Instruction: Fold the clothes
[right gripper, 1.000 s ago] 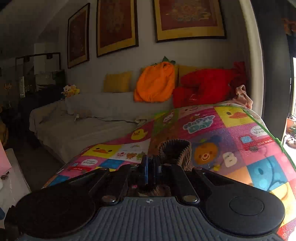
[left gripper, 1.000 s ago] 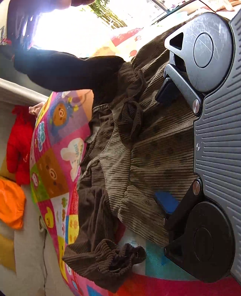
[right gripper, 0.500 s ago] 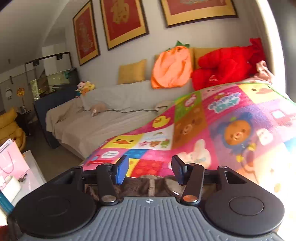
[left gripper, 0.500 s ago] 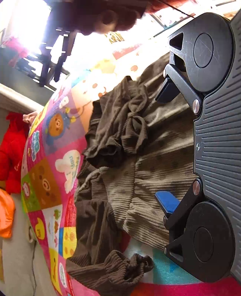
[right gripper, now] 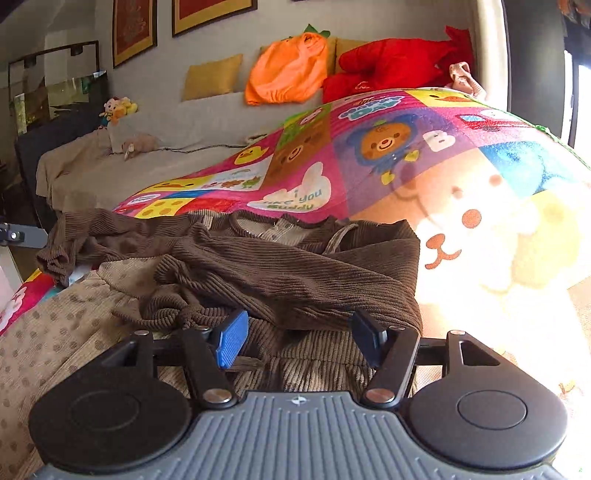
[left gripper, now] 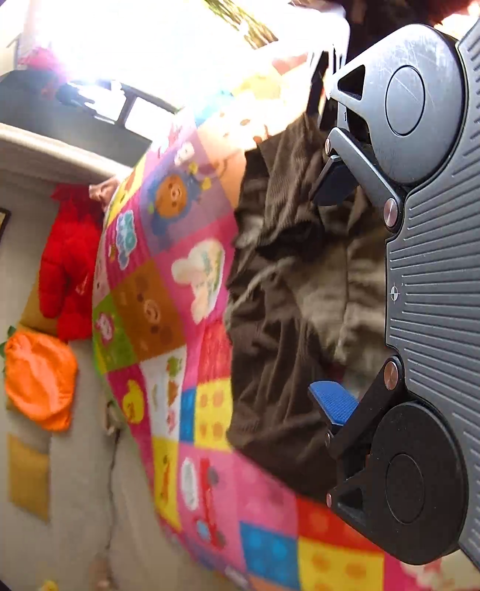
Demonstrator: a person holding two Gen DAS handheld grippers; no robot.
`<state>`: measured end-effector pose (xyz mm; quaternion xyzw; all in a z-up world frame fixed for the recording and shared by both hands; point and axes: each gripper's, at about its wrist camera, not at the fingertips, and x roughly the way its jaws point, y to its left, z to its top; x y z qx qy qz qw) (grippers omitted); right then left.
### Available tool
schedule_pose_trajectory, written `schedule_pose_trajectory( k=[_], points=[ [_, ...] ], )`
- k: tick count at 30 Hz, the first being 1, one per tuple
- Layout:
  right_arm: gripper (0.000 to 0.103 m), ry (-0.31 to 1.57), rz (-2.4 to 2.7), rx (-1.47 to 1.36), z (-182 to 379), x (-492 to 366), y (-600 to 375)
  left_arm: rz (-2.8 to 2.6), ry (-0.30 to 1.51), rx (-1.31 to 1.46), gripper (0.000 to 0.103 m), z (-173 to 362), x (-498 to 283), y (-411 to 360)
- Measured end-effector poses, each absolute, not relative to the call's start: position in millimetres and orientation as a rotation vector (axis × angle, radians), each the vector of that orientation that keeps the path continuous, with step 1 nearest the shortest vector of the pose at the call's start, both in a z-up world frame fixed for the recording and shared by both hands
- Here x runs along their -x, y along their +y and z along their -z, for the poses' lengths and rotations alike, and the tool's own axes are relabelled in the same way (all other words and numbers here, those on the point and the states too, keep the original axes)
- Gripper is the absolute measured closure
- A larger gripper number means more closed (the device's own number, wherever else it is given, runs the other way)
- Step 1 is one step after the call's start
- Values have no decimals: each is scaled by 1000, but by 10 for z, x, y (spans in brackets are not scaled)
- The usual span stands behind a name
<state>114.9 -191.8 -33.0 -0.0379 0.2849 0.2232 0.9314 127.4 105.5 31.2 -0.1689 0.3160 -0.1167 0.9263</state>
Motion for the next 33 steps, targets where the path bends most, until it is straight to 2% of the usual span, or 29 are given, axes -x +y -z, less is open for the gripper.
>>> schedule_pose_trajectory(
  k=[4,8,9,10,11,12,13,14,15,19,24,26,27,28,30,33],
  points=[
    [36,569,-480,-115,437,-1145,-2043,270,709,341,0,-136,-1740,652],
    [34,557,-435,-133,596,-1026,-2135,260,761,273,5,64,-2223,212],
    [34,559,-427,-143,627,-1003,-2168,257,774,256,15,113,-2344,102],
    [33,537,-435,-171,615,-987,-2214,251,777,217,38,145,-2382,26],
    [28,512,-440,-196,610,-968,-2261,245,779,177,47,176,-2419,-50],
    [27,507,-442,-224,621,-967,-2304,239,782,138,60,208,-2456,-126],
    [27,506,-441,-235,625,-971,-2316,223,762,119,78,180,-2450,-100],
    [27,505,-440,-246,628,-974,-2327,206,742,100,87,152,-2444,-74],
    [27,499,-443,-247,626,-967,-2326,190,722,81,91,125,-2437,-48],
    [26,474,-458,-238,612,-928,-2312,125,642,7,94,14,-2412,57],
    [24,485,-459,-245,616,-952,-2310,77,565,-42,94,-105,-2318,250],
    [23,492,-457,-257,623,-966,-2323,108,573,9,85,-119,-2180,429],
    [23,495,-455,-262,626,-973,-2330,124,577,34,67,-127,-2111,519],
    [23,494,-449,-264,627,-973,-2333,140,581,59,42,-134,-2043,609],
    [22,489,-446,-261,628,-967,-2331,165,524,60,23,-323,-1714,764],
    [20,490,-452,-263,635,-974,-2330,124,490,-66,11,-495,-1258,868]
  ],
)
